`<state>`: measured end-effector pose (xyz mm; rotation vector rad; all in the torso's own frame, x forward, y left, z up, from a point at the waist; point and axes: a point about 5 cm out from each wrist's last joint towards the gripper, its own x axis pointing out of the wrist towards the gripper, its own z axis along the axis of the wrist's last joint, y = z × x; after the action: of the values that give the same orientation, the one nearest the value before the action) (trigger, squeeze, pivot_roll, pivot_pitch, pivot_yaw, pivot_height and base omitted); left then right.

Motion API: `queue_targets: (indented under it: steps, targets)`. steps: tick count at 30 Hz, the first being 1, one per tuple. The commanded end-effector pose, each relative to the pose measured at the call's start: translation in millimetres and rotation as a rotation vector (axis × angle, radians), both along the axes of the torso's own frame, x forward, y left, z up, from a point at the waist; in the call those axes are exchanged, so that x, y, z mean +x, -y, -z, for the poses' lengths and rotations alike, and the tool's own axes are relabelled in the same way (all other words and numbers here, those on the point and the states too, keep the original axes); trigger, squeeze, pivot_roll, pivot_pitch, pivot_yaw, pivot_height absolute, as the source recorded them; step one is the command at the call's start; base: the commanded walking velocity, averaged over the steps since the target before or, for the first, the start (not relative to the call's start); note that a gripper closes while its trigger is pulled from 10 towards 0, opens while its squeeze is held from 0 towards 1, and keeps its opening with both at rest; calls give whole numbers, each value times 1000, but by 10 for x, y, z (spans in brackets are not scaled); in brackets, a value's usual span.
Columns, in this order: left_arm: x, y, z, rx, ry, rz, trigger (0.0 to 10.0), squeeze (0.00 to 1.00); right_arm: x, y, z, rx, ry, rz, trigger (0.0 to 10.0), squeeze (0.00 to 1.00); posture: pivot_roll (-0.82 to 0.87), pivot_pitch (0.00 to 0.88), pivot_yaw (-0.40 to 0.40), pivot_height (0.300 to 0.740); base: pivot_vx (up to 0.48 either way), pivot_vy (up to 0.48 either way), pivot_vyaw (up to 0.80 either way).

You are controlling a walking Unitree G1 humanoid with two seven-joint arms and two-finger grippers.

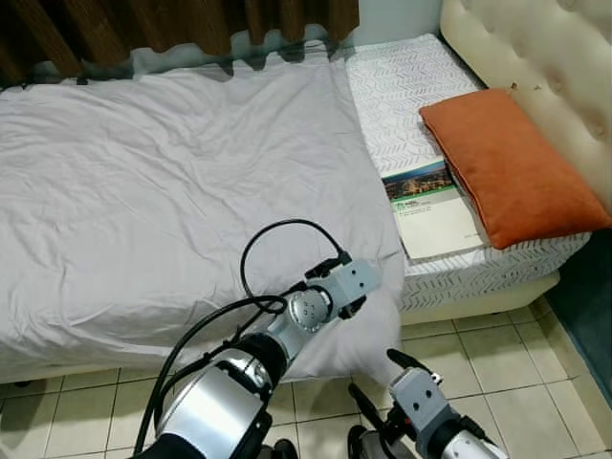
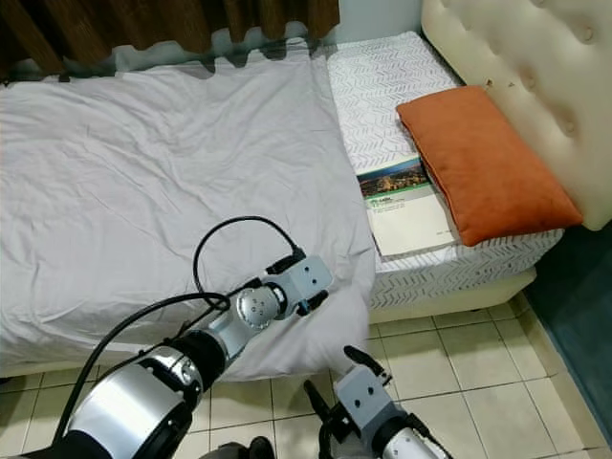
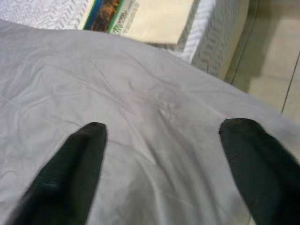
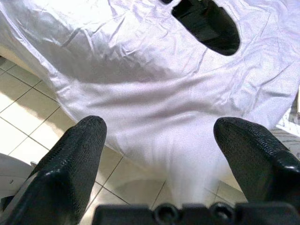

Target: Clean up the room

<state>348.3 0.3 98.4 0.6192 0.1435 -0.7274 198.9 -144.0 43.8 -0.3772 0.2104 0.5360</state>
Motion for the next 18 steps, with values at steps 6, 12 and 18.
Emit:
queue_targets:
  steps: [6,12,18]
  targets:
    - [-351,746,-209,-455,-86,59,10000,1000,77,-18,57,3,-11,-7,10000,0,-288,188,92,740,0,0,0]
    - [-105,-206,122,-424,-23,-221,10000,1000,290,93,-17,117,21,150,10000,0,-225,144,97,740,0,0,0]
    - [-209,-1161,344,-467,47,-515,10000,1000,478,345,-136,276,58,378,10000,0,-108,48,97,740,0,0,0]
